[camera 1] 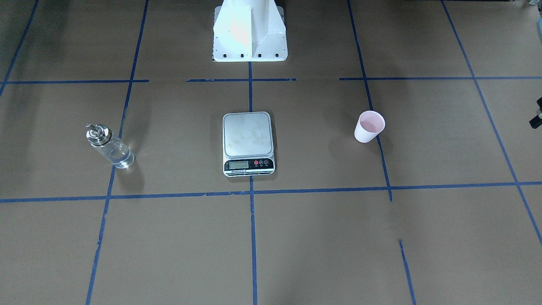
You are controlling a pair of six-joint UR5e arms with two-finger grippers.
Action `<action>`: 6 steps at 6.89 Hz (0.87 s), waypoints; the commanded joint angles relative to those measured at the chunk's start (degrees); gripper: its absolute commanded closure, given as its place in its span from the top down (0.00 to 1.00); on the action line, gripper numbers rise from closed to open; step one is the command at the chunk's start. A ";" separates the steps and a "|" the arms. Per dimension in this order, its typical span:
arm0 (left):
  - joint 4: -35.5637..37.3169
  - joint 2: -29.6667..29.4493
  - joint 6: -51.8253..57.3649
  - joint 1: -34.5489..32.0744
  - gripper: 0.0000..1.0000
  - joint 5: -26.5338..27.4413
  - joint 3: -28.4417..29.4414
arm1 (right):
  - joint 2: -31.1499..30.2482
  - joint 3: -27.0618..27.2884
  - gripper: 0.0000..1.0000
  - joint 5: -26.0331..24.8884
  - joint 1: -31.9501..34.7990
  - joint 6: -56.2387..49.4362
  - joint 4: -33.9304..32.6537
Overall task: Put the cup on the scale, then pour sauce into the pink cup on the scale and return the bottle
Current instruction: 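Move the left gripper toward the pink paper cup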
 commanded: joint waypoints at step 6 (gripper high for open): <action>-4.01 1.20 -47.31 30.66 1.00 22.79 -9.48 | 4.18 0.40 1.00 -0.26 -4.57 1.11 -0.29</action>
